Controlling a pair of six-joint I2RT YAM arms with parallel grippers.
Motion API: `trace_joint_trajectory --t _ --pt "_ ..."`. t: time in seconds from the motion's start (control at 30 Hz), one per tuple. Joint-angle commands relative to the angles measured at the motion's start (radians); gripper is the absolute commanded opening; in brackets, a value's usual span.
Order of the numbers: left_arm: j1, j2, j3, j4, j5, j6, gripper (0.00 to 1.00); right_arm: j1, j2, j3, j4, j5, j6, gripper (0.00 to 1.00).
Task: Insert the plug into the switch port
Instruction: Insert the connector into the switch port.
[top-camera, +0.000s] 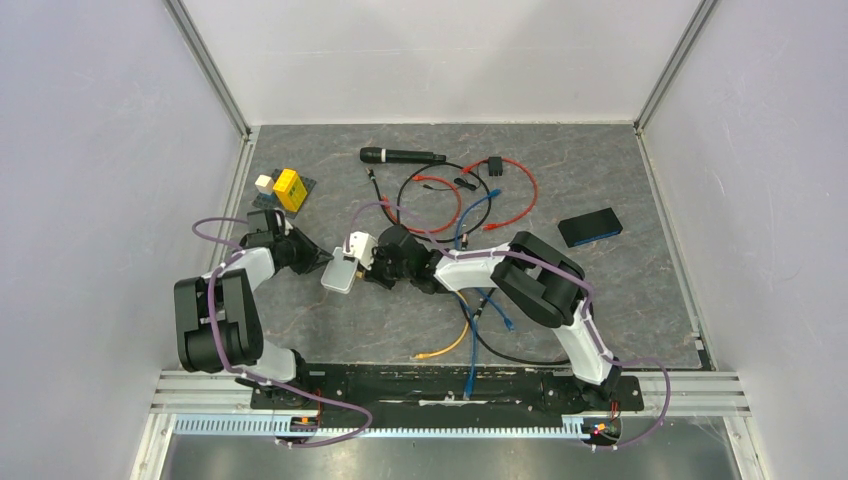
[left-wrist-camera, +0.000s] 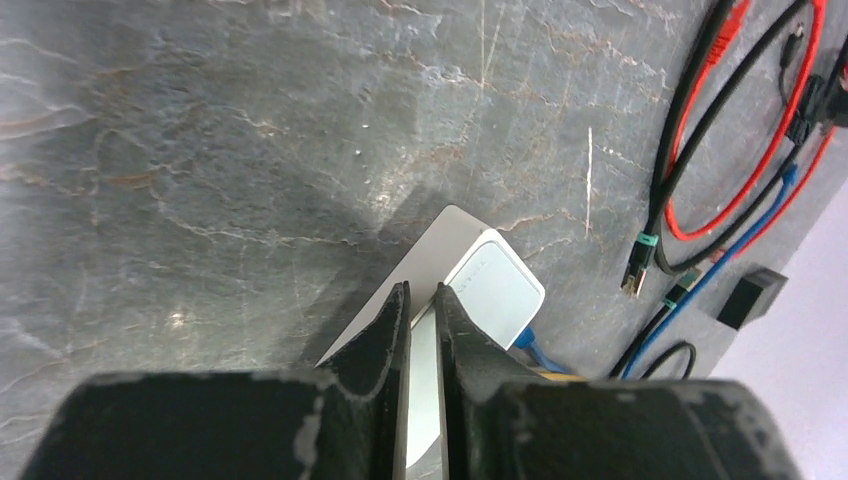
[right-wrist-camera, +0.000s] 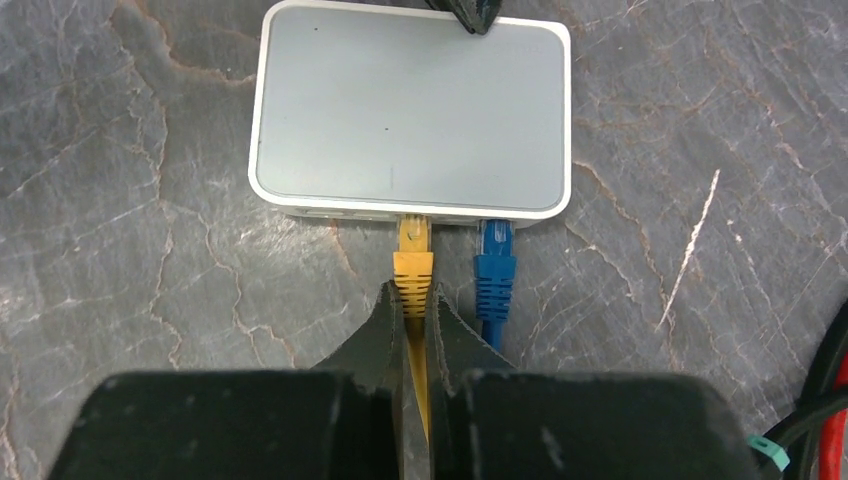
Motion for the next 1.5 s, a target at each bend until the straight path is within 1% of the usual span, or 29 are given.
trace_joint_trajectory --t 0.0,0.07,0.1,0.13,0.17,0.2,0.27,0.3,0.4,0.5,0.57,0.63,0.67,0.7,0.77,0.83,0.87,0.93,0.97,1.03,1.13,1.23,1.33,1.47 --pt "-0.046 -0.032 -0.019 -0.218 0.118 -0.072 0.09 0.021 0.070 0.083 0.111 0.072 -0.043 0.00" --pt "-0.036 -0.062 0.050 -0.262 0.047 -0.056 0.15 0.019 0.058 0.075 0.105 0.085 -0.072 0.00" --pt "-0.028 -0.071 0.097 -0.279 0.008 -0.045 0.20 0.014 0.053 0.070 0.102 0.085 -0.083 0.02" --pt "-0.020 -0.076 0.141 -0.297 -0.023 -0.036 0.25 0.008 0.049 0.067 0.095 0.069 -0.095 0.03" --pt "-0.014 -0.080 0.173 -0.311 -0.054 -0.034 0.33 0.004 0.047 0.065 0.085 0.048 -0.110 0.04" --pt "-0.008 -0.085 0.203 -0.314 -0.065 -0.036 0.38 0.000 0.044 0.062 0.075 0.039 -0.128 0.05" --pt "0.001 -0.097 0.232 -0.306 -0.090 -0.052 0.44 -0.006 0.041 0.058 0.058 0.030 -0.155 0.09" --pt "0.005 -0.101 0.239 -0.298 -0.101 -0.061 0.46 -0.009 0.041 0.067 0.039 0.014 -0.168 0.14" --pt "0.006 -0.106 0.245 -0.287 -0.116 -0.065 0.52 -0.011 0.022 0.086 0.002 0.031 -0.184 0.34" --pt "0.005 -0.118 0.239 -0.261 -0.069 -0.042 0.57 -0.015 -0.040 0.083 -0.040 0.058 -0.168 0.48" --pt "0.001 -0.128 0.235 -0.251 -0.031 -0.012 0.60 -0.021 -0.120 0.042 -0.037 0.106 -0.105 0.54" --pt "-0.022 -0.141 0.234 -0.261 -0.015 0.029 0.63 -0.032 -0.191 -0.012 -0.038 0.174 -0.002 0.56" --pt "-0.043 -0.147 0.234 -0.271 -0.016 0.048 0.64 -0.040 -0.219 -0.034 -0.056 0.207 0.064 0.56" --pt "-0.066 -0.156 0.232 -0.283 -0.021 0.070 0.65 -0.049 -0.252 -0.054 -0.087 0.283 0.126 0.57" --pt "-0.120 -0.169 0.230 -0.311 -0.034 0.102 0.66 -0.067 -0.317 -0.111 -0.154 0.386 0.268 0.57" --pt "-0.171 -0.187 0.222 -0.331 -0.012 0.138 0.66 -0.087 -0.391 -0.195 -0.226 0.476 0.438 0.57" --pt "-0.178 -0.196 0.220 -0.346 -0.007 0.149 0.66 -0.098 -0.420 -0.232 -0.268 0.493 0.501 0.56" --pt "-0.224 -0.223 0.210 -0.363 0.012 0.172 0.66 -0.113 -0.486 -0.304 -0.343 0.495 0.554 0.55" --pt "-0.232 -0.237 0.200 -0.365 0.018 0.177 0.66 -0.120 -0.511 -0.332 -0.387 0.517 0.584 0.55" --pt "-0.250 -0.274 0.175 -0.362 0.026 0.175 0.66 -0.139 -0.567 -0.387 -0.479 0.571 0.696 0.54" --pt "-0.271 -0.314 0.145 -0.359 0.030 0.178 0.66 -0.145 -0.631 -0.454 -0.522 0.577 0.754 0.51" --pt "-0.295 -0.334 0.154 -0.367 0.027 0.187 0.66 -0.147 -0.667 -0.482 -0.575 0.594 0.810 0.48" --pt "-0.308 -0.349 0.151 -0.367 0.022 0.186 0.66 -0.148 -0.682 -0.488 -0.588 0.602 0.882 0.48" --pt "-0.318 -0.352 0.154 -0.368 0.023 0.186 0.66 -0.150 -0.652 -0.440 -0.574 0.672 0.910 0.47"
